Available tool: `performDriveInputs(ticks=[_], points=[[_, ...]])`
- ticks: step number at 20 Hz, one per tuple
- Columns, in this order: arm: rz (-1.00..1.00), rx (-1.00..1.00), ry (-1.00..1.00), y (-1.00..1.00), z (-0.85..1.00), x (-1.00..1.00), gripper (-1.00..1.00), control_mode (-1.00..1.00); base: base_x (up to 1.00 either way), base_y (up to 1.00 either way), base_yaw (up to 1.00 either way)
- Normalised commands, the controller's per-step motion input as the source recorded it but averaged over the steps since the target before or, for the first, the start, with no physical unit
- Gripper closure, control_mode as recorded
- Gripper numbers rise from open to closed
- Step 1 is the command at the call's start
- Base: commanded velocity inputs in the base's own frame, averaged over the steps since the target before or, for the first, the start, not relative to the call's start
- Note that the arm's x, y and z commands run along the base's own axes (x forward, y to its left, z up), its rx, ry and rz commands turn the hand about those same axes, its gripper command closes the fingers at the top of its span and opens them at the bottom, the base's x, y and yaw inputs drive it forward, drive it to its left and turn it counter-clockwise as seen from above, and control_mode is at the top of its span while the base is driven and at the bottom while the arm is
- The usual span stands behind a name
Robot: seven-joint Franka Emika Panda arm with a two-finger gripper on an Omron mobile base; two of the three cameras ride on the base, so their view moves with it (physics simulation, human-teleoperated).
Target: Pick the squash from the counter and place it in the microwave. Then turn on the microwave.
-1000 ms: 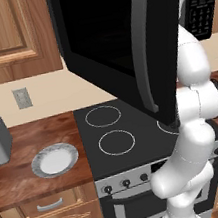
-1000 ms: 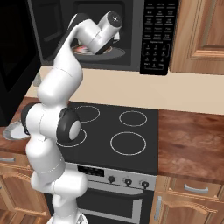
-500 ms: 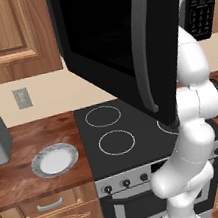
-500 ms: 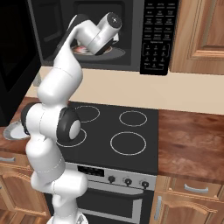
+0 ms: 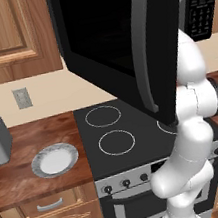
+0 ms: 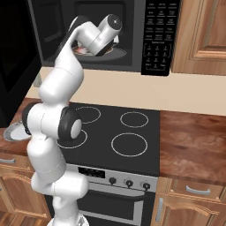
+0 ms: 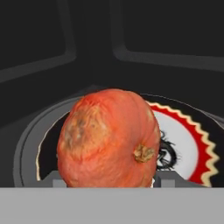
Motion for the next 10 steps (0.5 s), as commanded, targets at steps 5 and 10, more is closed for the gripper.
performDriveInputs(ticks=[5,10], points=[[0.03,0.00,0.07,0.00,-0.06,0.11,1.00,-1.00,0.00,0.00,0.00],[0.04,0.00,0.03,0.00,-0.01,0.13,1.00,-1.00,0.00,0.00,0.00]])
